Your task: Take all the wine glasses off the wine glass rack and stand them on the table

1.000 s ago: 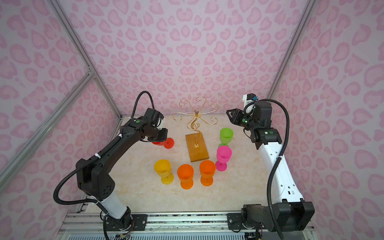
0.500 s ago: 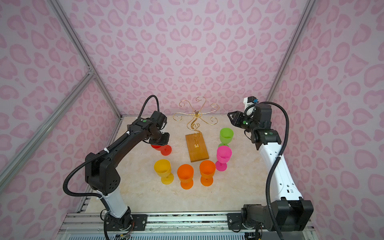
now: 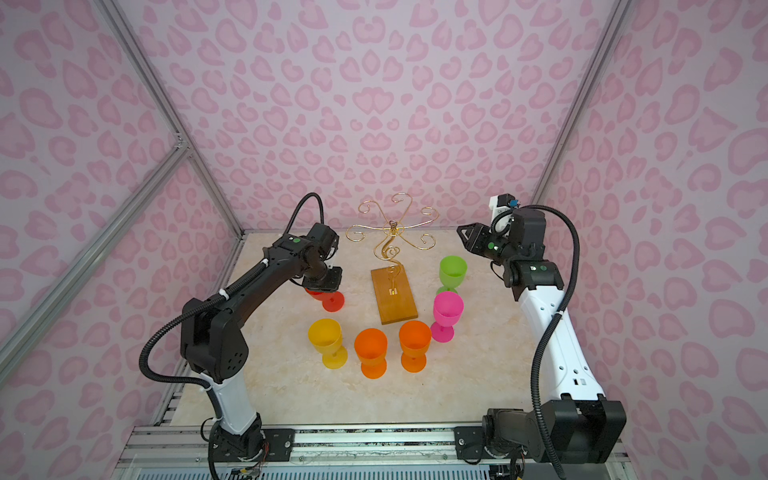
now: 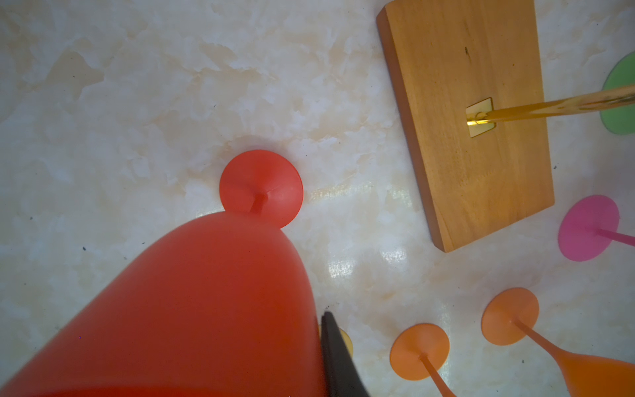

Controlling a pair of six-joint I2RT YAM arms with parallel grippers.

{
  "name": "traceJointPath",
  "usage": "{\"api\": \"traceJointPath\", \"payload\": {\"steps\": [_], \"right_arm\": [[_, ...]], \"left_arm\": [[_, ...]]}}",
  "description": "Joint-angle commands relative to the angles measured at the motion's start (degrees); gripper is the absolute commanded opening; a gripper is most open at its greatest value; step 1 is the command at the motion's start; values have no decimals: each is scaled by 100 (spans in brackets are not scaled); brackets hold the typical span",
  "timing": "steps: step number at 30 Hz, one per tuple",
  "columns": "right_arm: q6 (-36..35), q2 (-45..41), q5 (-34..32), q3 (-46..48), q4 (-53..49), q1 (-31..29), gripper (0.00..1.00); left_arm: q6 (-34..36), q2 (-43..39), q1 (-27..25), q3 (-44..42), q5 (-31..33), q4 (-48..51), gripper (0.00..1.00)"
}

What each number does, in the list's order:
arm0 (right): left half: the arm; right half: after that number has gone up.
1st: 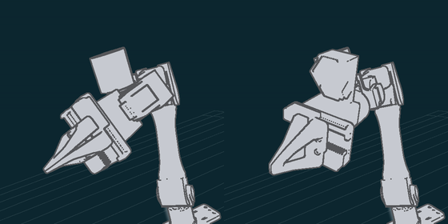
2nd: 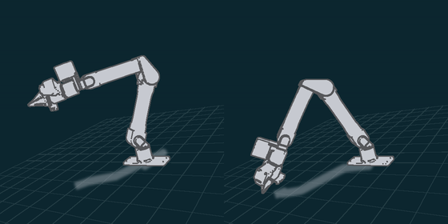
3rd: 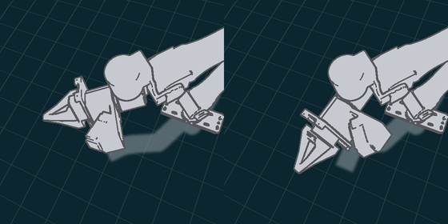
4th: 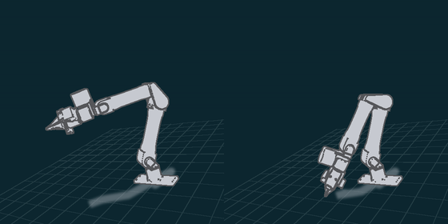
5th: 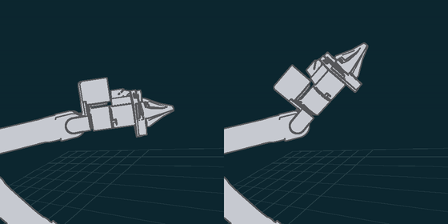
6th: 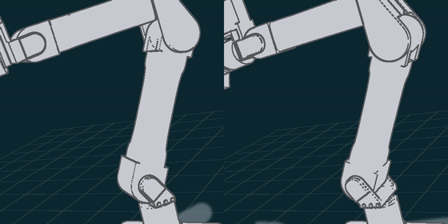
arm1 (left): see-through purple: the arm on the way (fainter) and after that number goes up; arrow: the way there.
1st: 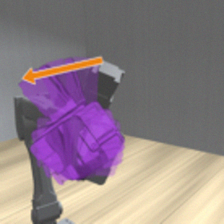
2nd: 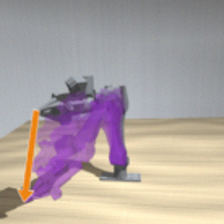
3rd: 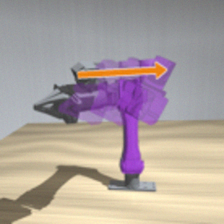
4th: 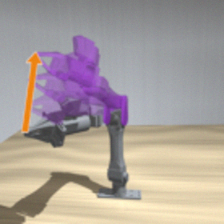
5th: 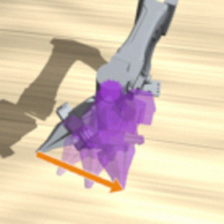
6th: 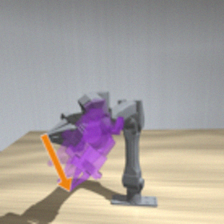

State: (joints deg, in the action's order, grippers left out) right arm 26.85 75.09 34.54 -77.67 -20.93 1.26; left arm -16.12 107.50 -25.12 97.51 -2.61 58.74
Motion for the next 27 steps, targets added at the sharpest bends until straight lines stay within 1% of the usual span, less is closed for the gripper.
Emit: {"api": "traceJointPath", "payload": {"steps": [1, 7, 16, 19, 21, 23, 27], "right_arm": [[19, 9, 44, 32, 123, 9, 33], [60, 22, 66, 77, 185, 6, 33], [64, 14, 70, 94, 180, 34, 33], [68, 7, 71, 96, 180, 57, 33], [66, 14, 70, 96, 186, 50, 33], [71, 14, 70, 92, 188, 50, 33], [68, -32, 44, 96, 189, 81, 33]], "left_arm": [[-22, -18, -7, 97, -52, 93, 21], [-62, -130, -1, 214, -172, 101, 27], [-152, -423, -6, 336, -84, 181, 35], [-191, -580, -6, 359, -84, 171, 35], [-216, -696, -1, 401, -110, 164, 40], [-257, -842, -2, 446, -117, 168, 42], [-271, -1295, -6, 545, 130, 336, 45]]}}
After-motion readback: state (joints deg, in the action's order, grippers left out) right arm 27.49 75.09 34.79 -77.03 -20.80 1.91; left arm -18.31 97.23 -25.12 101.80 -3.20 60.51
